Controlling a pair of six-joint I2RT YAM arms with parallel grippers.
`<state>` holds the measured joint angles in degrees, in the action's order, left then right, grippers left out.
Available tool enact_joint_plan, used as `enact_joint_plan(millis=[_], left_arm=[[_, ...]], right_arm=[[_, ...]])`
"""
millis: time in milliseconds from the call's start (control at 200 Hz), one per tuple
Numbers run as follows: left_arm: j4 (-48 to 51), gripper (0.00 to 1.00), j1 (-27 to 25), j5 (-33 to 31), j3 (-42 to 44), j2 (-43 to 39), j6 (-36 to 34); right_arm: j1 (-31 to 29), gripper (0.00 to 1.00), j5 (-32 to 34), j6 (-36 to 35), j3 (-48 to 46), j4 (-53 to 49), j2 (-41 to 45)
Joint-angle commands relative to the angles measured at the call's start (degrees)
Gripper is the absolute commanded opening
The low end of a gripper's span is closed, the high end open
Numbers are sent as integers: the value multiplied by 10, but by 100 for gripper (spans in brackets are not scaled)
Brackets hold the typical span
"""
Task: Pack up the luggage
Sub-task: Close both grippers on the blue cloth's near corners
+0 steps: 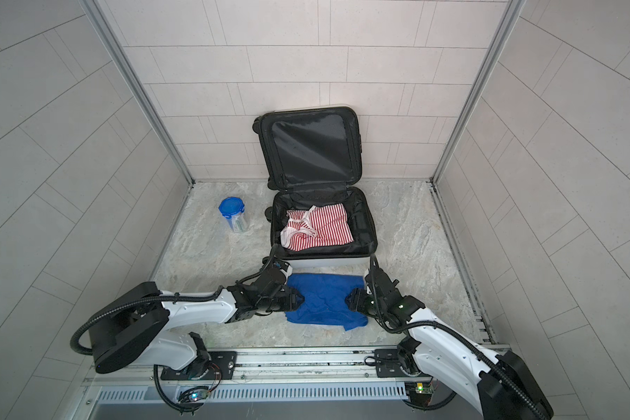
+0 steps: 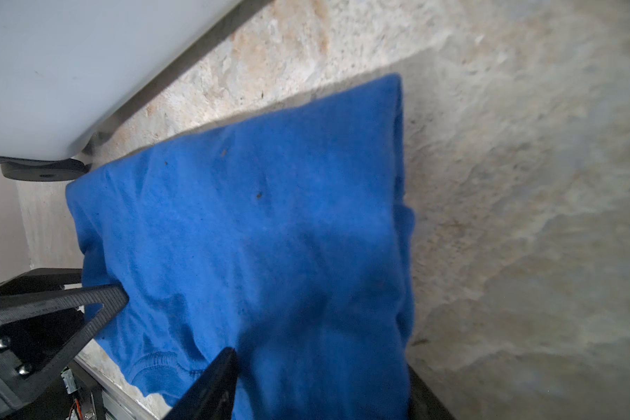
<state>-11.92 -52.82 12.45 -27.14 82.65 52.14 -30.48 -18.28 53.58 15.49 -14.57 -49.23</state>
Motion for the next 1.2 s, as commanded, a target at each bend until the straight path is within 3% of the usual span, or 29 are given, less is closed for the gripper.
enact_joint_plan(millis=[0, 205, 345, 530, 816, 1191], left_arm=[[7, 37, -12, 5, -8, 22, 11], [-8, 28, -20, 8, -22, 40, 17], [-6, 13, -22, 7, -32, 47, 21], [17, 0, -23, 2, -42, 36, 17], [106, 0, -33, -24, -82, -19, -5], [215, 0, -38, -47, -146, -93, -36]], right_arm=[[-5, 61, 9, 10, -4, -2, -1], [-8, 50, 10, 13, 1, 4, -12], [-10, 39, 10, 11, 8, 0, -18], [-12, 27, 8, 10, 23, -18, -10], [-17, 0, 3, 8, 65, -58, 2], [-19, 0, 7, -20, 164, -144, 16]])
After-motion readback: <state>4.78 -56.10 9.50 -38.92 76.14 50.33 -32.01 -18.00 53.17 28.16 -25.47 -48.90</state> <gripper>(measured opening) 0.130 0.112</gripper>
